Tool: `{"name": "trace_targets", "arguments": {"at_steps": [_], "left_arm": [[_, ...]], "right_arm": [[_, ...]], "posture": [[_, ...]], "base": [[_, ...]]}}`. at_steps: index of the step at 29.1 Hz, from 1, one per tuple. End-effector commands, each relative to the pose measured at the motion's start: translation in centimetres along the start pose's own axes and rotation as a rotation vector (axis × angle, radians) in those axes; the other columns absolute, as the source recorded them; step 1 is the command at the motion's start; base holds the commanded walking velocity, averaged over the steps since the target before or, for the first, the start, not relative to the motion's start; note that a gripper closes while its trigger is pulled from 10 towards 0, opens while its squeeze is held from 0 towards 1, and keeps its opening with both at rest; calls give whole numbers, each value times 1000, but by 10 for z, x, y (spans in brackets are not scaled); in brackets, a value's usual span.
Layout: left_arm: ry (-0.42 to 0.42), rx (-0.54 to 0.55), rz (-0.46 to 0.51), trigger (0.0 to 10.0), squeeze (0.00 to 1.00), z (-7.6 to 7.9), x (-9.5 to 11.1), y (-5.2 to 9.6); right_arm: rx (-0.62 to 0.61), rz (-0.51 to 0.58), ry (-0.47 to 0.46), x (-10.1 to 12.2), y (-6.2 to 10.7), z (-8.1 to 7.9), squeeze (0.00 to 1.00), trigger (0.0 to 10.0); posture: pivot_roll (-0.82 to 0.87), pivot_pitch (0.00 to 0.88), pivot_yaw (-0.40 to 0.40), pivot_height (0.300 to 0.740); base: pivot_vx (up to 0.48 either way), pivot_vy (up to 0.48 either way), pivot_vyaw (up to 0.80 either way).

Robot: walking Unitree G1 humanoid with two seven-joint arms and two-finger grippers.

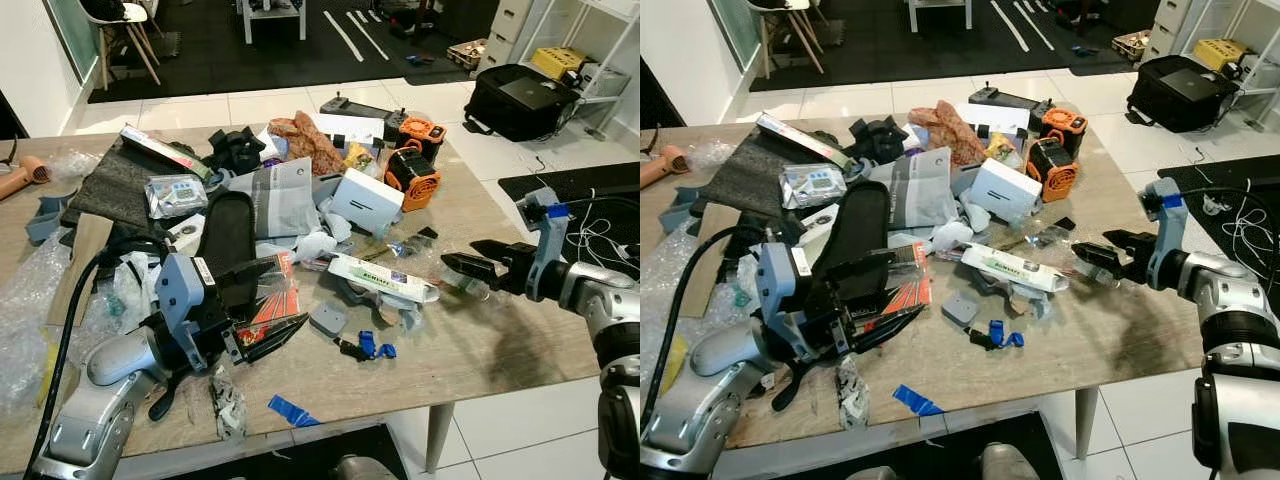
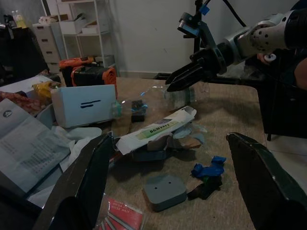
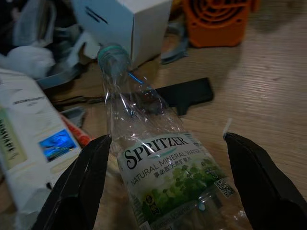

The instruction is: Picking trash to rubbish bin

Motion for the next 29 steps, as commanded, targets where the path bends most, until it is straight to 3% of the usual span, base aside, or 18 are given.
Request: {"name": "trace_targets", "arguments": {"at_steps": [1,10,22,23,29], "left_arm": [[5,-10,-10,10000,0,3,-2,1],[8,-14,-12,10000,0,4,-3,1],[10,-16,-13,10000,0,5,-2,0],[9,-16,-14,10000,0,5,-2,0],[10,-19,-15,10000,0,5,-2,-1]], "right_arm": [[-28,-73,-31,-18,-1,2,0,10000],[-95,-283,-68,-51,6,9,0,10000],[-124,-332,-131,-57,5,9,0,10000],[-129,-337,-142,-59,6,9,0,0],[-138,-342,-160,-60,6,9,0,0]], "posture": [[-54,0,-10,740],[-54,0,-10,740],[-57,0,-12,740],[-57,0,-12,740],[-57,0,-12,740]], "base": [[0,0,0],[0,0,0],[0,0,0],[0,0,0],[0,0,0]]}}
Point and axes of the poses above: a point about 5 cm out from each wrist's last joint towards the gripper, its own y axis pointing back from the gripper into the wrist, its own x axis along the axis of the wrist's last joint, z = x × y, the point moved 4 cm from there along -y, pointing out of the wrist towards the gripper, and after that the axes turned 4 degrees about -y, right-handed, at the moved point
